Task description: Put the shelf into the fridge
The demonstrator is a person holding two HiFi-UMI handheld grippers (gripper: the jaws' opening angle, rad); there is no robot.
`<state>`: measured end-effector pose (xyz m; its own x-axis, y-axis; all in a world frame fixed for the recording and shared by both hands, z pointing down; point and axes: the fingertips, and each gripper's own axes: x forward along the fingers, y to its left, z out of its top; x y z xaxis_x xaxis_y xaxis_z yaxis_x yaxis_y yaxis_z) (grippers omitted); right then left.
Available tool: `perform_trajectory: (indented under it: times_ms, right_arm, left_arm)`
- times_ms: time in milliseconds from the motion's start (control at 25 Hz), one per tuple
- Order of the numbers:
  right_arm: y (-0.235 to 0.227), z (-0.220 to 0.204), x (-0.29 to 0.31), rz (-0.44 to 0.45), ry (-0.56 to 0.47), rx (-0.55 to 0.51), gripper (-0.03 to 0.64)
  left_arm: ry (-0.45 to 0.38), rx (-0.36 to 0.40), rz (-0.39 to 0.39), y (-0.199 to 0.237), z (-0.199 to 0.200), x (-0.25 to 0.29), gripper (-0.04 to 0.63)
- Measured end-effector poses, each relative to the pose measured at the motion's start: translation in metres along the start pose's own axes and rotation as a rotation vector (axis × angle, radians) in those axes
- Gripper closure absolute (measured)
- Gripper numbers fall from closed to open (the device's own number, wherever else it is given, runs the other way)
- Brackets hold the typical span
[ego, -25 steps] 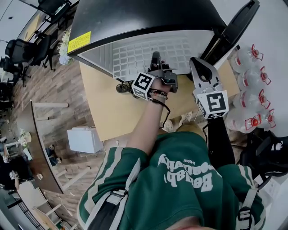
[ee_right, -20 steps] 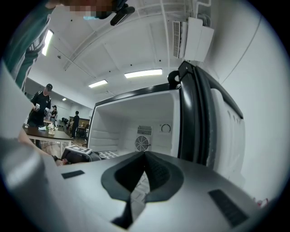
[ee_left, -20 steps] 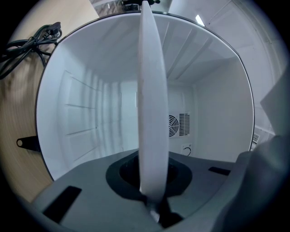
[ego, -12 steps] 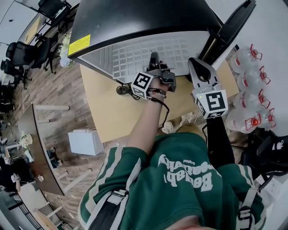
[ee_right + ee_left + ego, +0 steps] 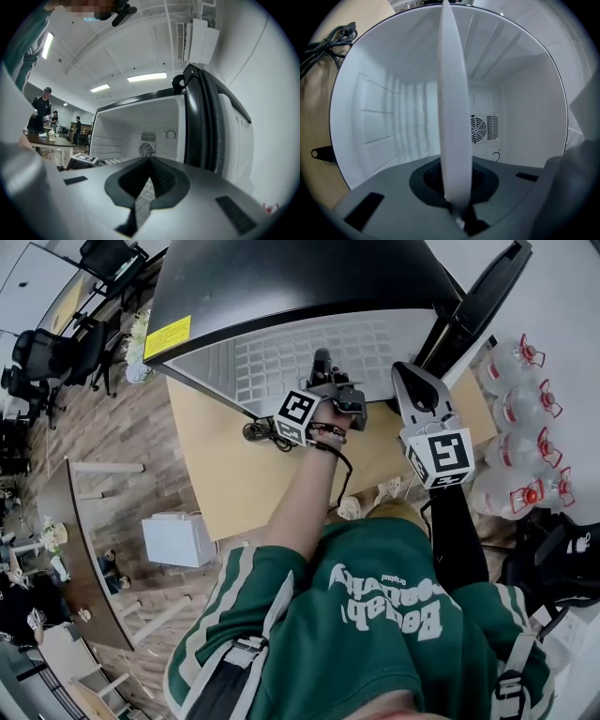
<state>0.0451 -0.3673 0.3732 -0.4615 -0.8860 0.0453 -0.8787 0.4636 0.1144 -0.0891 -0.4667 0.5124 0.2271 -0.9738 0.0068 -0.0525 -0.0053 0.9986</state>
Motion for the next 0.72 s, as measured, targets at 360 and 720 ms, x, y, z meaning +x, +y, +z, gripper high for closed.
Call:
perform_trajectory:
  times_ms: [360,720]
  right_arm:
    - [0.0019,0.0030,0.0019,0.004,-0.002,-0.013,0.614]
    - [0.0018,0.0025,0.0038,0.006,0.006,-0.020,0.614]
  left_arm:
    - [0.003,-0.003,0.006,-0.0003,0.0001,0.0048,0.571]
    - [0.000,-0.057,0.029,0.0013,0.0022,0.0089,0.571]
